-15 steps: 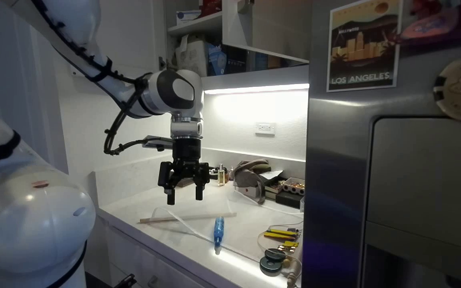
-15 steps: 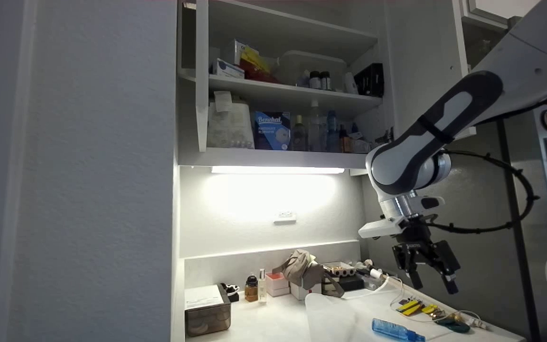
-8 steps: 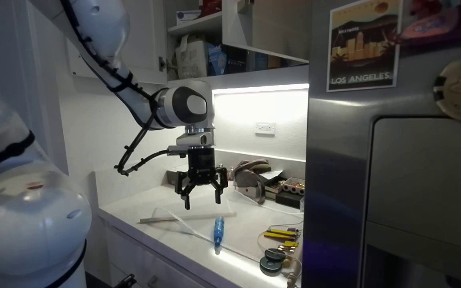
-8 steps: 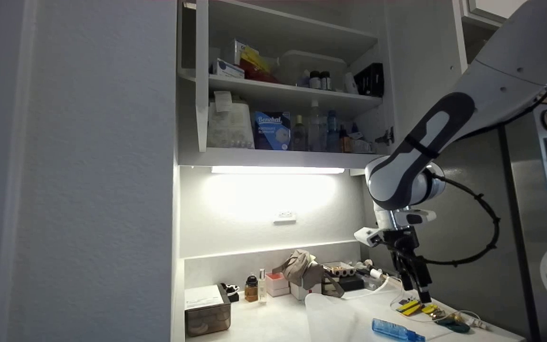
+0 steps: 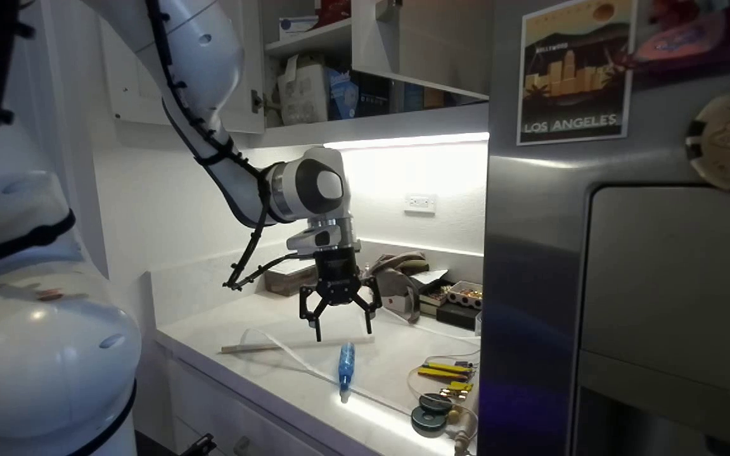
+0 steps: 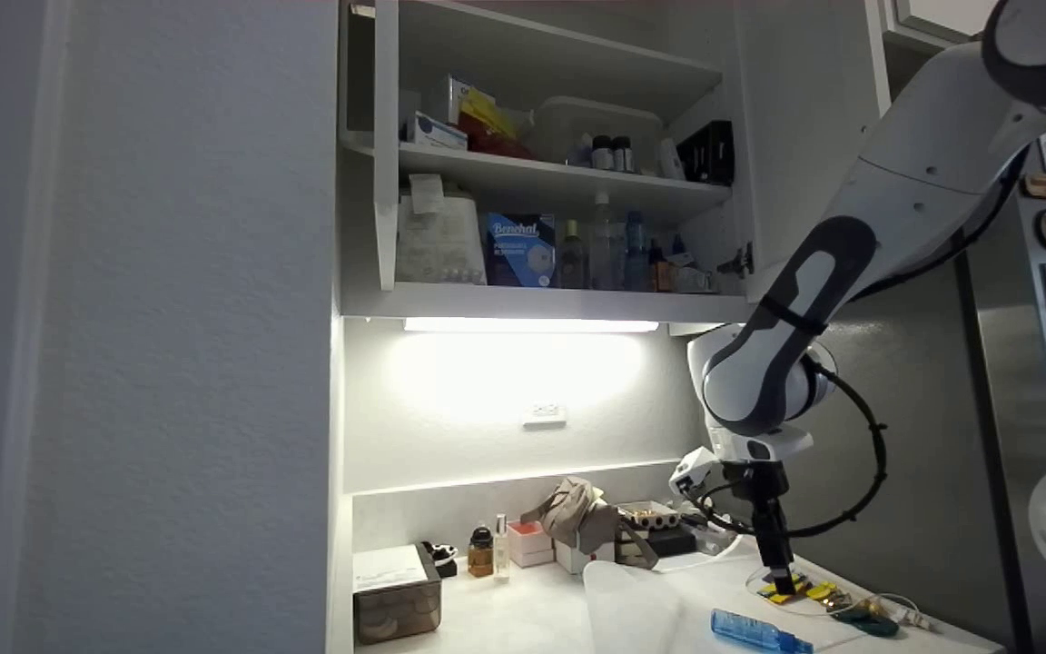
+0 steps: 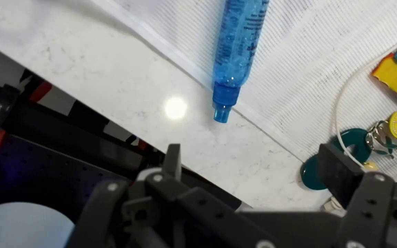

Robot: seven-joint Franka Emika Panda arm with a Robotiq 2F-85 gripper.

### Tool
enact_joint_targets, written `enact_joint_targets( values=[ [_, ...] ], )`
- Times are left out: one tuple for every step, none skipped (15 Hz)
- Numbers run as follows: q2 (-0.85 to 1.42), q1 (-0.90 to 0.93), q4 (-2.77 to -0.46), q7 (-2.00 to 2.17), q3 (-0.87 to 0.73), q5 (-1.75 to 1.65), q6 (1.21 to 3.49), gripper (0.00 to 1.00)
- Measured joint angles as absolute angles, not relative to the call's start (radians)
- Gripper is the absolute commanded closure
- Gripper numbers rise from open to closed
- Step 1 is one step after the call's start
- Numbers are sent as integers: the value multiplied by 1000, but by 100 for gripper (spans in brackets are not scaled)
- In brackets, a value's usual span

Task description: Place the blue bottle on the bottom shelf of the open upper cabinet

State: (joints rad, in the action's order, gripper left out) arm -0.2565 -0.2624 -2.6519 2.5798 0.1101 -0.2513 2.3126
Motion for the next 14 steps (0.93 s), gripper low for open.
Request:
enact_joint_targets(
  values=[
    [-236, -258, -2645, 2621, 110, -260, 2316, 0],
    [-219, -278, -2638, 2615, 131, -247, 2317, 0],
    [-207, -305, -2630, 2609, 156, -231, 2319, 0],
    [-196, -314, -2624, 2608, 166, -221, 2322, 0],
    [-190, -316, -2620, 2608, 169, -218, 2324, 0],
    [-186, -316, -2617, 2608, 170, -216, 2324, 0],
    [-185, -317, -2615, 2608, 170, -216, 2324, 0],
    [-185, -317, -2615, 2608, 170, -216, 2324, 0],
    [-185, -317, -2615, 2608, 170, -216, 2324, 0],
    [-185, -317, -2615, 2608, 170, -216, 2324, 0],
    [-184, -317, -2615, 2607, 170, -216, 2324, 0],
    [-184, -318, -2616, 2607, 170, -216, 2324, 0],
    [-182, -322, -2619, 2607, 171, -216, 2326, 0],
    [-180, -332, -2625, 2607, 175, -216, 2335, 0]
  ],
)
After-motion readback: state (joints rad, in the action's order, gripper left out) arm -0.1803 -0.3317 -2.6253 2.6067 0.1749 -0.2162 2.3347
